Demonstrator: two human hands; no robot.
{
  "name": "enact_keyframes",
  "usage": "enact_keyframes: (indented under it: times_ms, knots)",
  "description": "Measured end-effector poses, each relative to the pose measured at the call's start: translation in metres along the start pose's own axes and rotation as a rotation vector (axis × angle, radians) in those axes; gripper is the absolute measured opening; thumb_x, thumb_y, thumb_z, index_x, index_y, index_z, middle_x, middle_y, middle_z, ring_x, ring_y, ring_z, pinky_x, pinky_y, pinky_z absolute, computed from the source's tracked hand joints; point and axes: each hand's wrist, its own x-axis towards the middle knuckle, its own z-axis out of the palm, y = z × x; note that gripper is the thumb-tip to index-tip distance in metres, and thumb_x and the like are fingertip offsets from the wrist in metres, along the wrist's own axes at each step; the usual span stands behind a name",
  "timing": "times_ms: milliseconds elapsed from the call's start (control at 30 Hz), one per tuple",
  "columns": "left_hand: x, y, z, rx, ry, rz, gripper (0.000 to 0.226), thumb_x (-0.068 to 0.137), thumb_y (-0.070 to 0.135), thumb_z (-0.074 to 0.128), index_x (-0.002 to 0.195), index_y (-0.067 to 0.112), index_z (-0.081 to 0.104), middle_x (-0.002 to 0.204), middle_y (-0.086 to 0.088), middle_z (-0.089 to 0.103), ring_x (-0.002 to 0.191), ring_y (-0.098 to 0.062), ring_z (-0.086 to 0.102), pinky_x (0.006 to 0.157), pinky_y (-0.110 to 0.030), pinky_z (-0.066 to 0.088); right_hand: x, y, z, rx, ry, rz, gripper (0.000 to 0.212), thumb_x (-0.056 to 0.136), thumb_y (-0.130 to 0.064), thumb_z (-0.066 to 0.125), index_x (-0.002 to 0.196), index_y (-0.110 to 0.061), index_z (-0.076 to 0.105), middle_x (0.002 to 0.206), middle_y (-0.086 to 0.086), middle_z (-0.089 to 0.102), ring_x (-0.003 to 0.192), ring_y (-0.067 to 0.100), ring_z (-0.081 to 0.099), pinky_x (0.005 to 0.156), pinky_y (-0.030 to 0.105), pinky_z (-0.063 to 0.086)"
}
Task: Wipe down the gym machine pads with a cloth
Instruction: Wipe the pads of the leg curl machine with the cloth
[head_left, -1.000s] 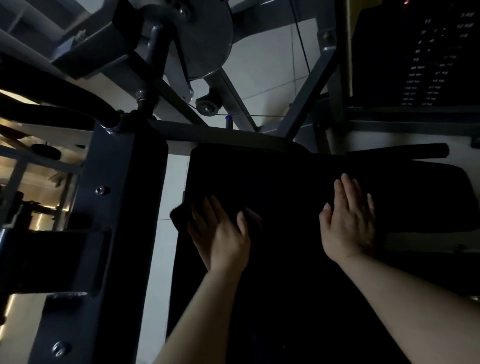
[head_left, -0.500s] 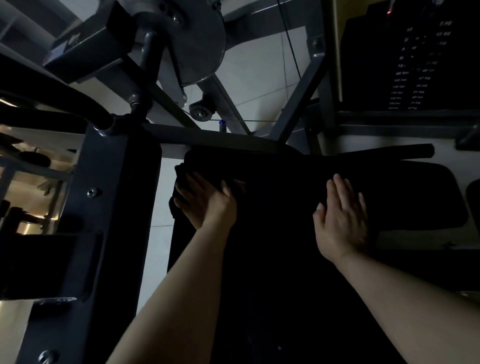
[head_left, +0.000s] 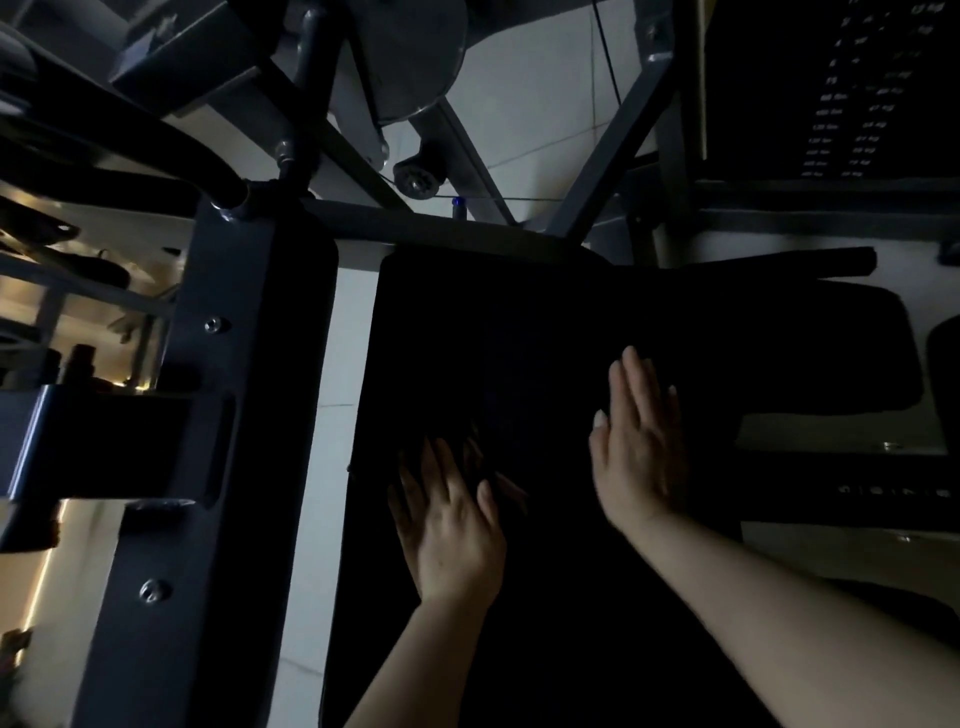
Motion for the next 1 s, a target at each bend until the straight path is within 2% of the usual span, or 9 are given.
enact_keyframes:
  times_ms: [133, 300, 433, 533, 667, 767, 900, 1000]
  knots:
    - [-0.012, -0.002, 0.003, 0.013, -0.019, 0.025, 0.066, 0.093, 0.043, 0.029, 0.146, 0.005, 0.031, 0.15, -0.015, 0.035, 0.141, -0.032, 0.017, 0.114, -0.043, 0.001, -0.038, -0.018, 0.015, -0.075, -0.069, -0.093, 0.055, 0.095, -0.03, 0.025, 0.142, -0.006, 0.042, 0.153, 0.008, 0.031, 0.14, 0.021, 0.029, 0.116, 0.037, 0.012]
    - [0.042, 0.014, -0.013, -0.01, -0.017, -0.033, 0.073, 0.091, 0.051, 0.011, 0.152, 0.012, 0.0, 0.161, -0.006, -0.002, 0.146, -0.028, -0.009, 0.114, -0.043, -0.015, -0.037, -0.015, 0.022, -0.154, -0.072, -0.092, 0.056, 0.095, -0.031, 0.023, 0.143, -0.006, 0.038, 0.155, 0.007, 0.028, 0.142, 0.019, 0.025, 0.114, 0.04, 0.018]
    - [0.117, 0.027, -0.03, 0.012, 0.009, -0.066, 0.072, 0.097, 0.048, 0.024, 0.152, 0.009, -0.001, 0.16, -0.01, -0.002, 0.146, -0.032, -0.004, 0.117, -0.049, -0.002, -0.038, -0.015, 0.022, -0.177, -0.055, -0.113, 0.057, 0.097, -0.032, 0.02, 0.143, -0.005, 0.039, 0.155, 0.008, 0.028, 0.142, 0.019, 0.024, 0.114, 0.042, 0.019]
    - [0.14, 0.024, -0.034, 0.014, 0.023, -0.033, 0.074, 0.097, 0.052, 0.025, 0.152, 0.008, 0.0, 0.16, -0.011, 0.0, 0.146, -0.033, -0.002, 0.117, -0.049, 0.001, -0.036, -0.014, 0.023, -0.177, -0.03, -0.115, 0.057, 0.096, -0.032, 0.022, 0.143, -0.005, 0.039, 0.154, 0.008, 0.029, 0.142, 0.018, 0.023, 0.113, 0.042, 0.019]
    - [0.108, 0.014, -0.026, 0.021, 0.039, -0.001, 0.072, 0.095, 0.054, 0.013, 0.152, 0.011, 0.0, 0.16, -0.009, 0.0, 0.146, -0.032, -0.003, 0.117, -0.049, 0.002, -0.037, -0.013, 0.023, -0.186, -0.026, -0.128, 0.055, 0.096, -0.031, 0.025, 0.143, -0.006, 0.038, 0.155, 0.007, 0.028, 0.142, 0.018, 0.023, 0.113, 0.04, 0.019]
    - [0.064, 0.002, -0.018, 0.003, 0.005, -0.022, 0.082, 0.082, 0.063, -0.003, 0.152, 0.02, -0.005, 0.161, -0.003, -0.006, 0.146, -0.03, -0.009, 0.115, -0.05, -0.003, -0.037, -0.013, 0.024, -0.195, -0.024, -0.119, 0.055, 0.095, -0.032, 0.025, 0.143, -0.006, 0.036, 0.155, 0.006, 0.027, 0.142, 0.017, 0.022, 0.114, 0.04, 0.017]
    - [0.006, -0.016, -0.001, -0.026, -0.023, -0.062, 0.078, 0.084, 0.068, -0.003, 0.151, 0.028, -0.007, 0.16, -0.002, -0.011, 0.146, -0.03, -0.007, 0.114, -0.052, -0.004, -0.038, -0.013, 0.026, -0.194, -0.017, -0.113, 0.056, 0.096, -0.032, 0.024, 0.144, -0.006, 0.034, 0.155, 0.006, 0.026, 0.142, 0.017, 0.022, 0.114, 0.04, 0.017]
    - [-0.004, -0.019, 0.007, -0.018, -0.067, -0.063, 0.074, 0.089, 0.065, 0.001, 0.151, 0.023, -0.004, 0.16, -0.009, 0.004, 0.145, -0.035, 0.007, 0.114, -0.056, 0.007, -0.038, -0.013, 0.026, -0.194, -0.014, -0.111, 0.056, 0.096, -0.032, 0.023, 0.144, -0.006, 0.033, 0.155, 0.007, 0.026, 0.143, 0.017, 0.02, 0.114, 0.04, 0.017]
